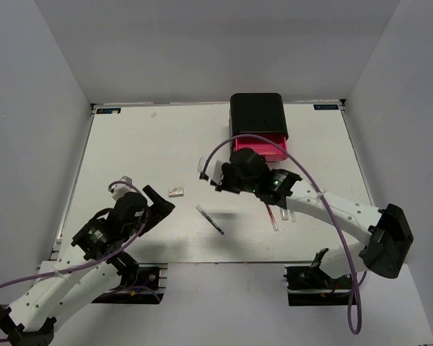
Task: Sort the stationery into containers
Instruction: Grab a piece of stationery with the right arm, then place the stationery into the container
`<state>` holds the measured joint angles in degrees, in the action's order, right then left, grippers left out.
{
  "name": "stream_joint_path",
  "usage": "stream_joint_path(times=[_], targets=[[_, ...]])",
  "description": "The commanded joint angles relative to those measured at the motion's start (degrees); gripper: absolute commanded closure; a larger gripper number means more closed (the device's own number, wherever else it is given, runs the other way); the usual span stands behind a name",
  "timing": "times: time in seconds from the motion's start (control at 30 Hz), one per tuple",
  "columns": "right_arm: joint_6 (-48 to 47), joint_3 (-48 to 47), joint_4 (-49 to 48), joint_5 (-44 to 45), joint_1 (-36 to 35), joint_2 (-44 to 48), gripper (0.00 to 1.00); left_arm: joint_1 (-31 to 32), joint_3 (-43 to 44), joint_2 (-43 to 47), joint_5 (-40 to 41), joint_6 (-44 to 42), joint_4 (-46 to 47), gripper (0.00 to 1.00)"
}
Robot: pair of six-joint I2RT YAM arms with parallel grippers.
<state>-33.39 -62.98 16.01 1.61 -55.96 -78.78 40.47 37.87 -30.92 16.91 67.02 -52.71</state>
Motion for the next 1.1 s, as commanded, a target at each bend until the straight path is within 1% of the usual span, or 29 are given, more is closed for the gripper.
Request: stream_joint_path(times=[0.0,0.13,0.17,0.2,0.33,0.5,0.63,0.8,0.83,0.9,0.93,0.97,1.0,1.03,1.07], targets=[[-6.59,-3.54,-4.84,3.76,5.93,2.40,1.00,0.23,-0.34,-3.00,-0.29,-2.86,4.36,0.02],[-9.41,-7.15,-5.90,1.48,11.22,2.94,1.00,0.23,-0.34,-6.78,-1.61,-3.57,6.64,0.02],[-10.03,-8.37,-6.60,0.69,13.75,2.67,1.00,0.23,-0.34,-7.31,-2.22,-3.57,7.26,0.02],[-12.12,-8.65,-7.13,-0.28,14.30,2.41,1.00,0.23,-0.86,-8.19,-2.75,-3.57,7.79,0.02],[-15.47,-9.44,-9.59,-0.99,17.99,0.83,1.00,0.23,-0.87,-9.42,-3.28,-4.09,9.20,0.02],[-17.94,-8.30,-10.30,-9.24,24.66,-1.37,1.00,0.23,-1.39,-9.43,-3.28,-4.62,9.73,0.02],[-22.24,-5.14,-10.73,-15.65,27.92,-1.37,1.00,-0.30,-2.44,-9.95,-3.28,-4.62,10.87,0.02],[-23.56,-6.10,-6.26,-22.50,31.44,-2.69,1.00,-0.30,-2.97,-12.58,-3.81,-4.62,12.81,0.02],[-24.09,-6.36,-3.56,-23.05,31.53,-2.95,1.00,-0.30,-2.97,-13.11,-4.33,-4.62,13.50,0.02],[-25.85,-6.89,-2.22,-23.84,32.15,-4.18,1.00,-0.30,-2.97,-14.25,-4.34,-4.62,14.30,0.02],[-26.03,-7.15,-0.82,-23.84,32.76,-4.36,0.98,-0.30,-2.97,-14.78,-4.34,-4.62,15.00,0.02],[-25.94,-7.42,-0.46,-24.02,32.67,-4.97,0.93,-0.30,-2.97,-15.83,-4.86,-4.62,15.00,0.02],[-25.94,-7.68,-0.02,-24.02,32.85,-5.50,0.78,-0.30,-2.97,-16.36,-4.87,-5.14,15.53,0.02],[-25.85,-8.21,0.25,-24.02,33.20,-5.68,0.67,-0.30,-2.45,-16.89,-4.87,-5.15,16.14,0.02],[-25.59,-8.38,0.42,-23.93,33.46,-5.85,0.61,-0.30,-2.45,-16.90,-4.87,-5.15,16.15,0.02]])
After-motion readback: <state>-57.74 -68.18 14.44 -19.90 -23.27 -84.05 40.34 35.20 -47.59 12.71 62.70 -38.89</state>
